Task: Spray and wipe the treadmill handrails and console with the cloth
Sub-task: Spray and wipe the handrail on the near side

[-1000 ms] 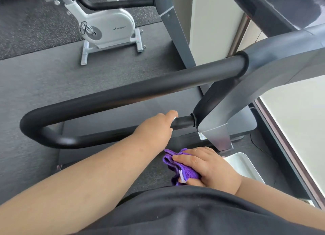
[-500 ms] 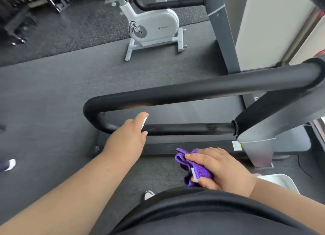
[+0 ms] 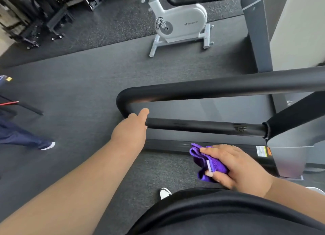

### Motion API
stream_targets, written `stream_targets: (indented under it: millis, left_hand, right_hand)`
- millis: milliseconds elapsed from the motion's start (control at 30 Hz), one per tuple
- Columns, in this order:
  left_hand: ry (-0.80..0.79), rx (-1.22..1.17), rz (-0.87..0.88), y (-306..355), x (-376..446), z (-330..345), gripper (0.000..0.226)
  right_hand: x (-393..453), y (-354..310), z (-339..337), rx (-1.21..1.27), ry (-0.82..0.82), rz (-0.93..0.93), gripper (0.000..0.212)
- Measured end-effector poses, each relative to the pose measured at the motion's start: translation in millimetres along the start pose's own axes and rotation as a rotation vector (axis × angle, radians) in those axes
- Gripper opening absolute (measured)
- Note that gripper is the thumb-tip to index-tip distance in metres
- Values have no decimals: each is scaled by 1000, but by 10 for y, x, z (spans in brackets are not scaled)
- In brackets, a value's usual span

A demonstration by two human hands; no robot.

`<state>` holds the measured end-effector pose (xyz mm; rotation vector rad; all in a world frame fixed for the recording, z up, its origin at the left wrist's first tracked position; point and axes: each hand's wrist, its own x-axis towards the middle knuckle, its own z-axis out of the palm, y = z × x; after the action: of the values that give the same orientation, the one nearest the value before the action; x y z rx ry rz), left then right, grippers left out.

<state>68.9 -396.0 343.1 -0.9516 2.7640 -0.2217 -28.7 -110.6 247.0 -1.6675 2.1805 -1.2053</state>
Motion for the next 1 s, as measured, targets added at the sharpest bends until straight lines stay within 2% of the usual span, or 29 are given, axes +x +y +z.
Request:
stream_targets:
  millis: [133,267,333,433,500,600,767,1000]
  left_hand:
    - [30,-256,6,84,-119,103,52]
    - [32,-527,40,229,-315,301,54]
    - [17,-605,70,325,-401,342,55]
    - [3,-660,101,396,-434,351,56]
    - [15,-666,120,392,-434,338,57]
    - [15,-670,132,351,-433,326,58]
    - [-17,-684,134,217,-481,367,57]
    - [-6,-663,155,-55,-468,379,59]
  right_hand:
    - [26,51,-160,-31,168,156,63]
    - [177,130,-426,-253,355,307,71]
    - [259,226,-501,-369,311,398,72]
    - [307,421,-491,-521,32,531,67]
    - [299,505,-412,-618,-91,510,55]
    - [327,538,-305,-666,-68,496,44]
    - [376,553,-177,-682,-51,481,56]
    - [933,203,293,-565,-96,407,47]
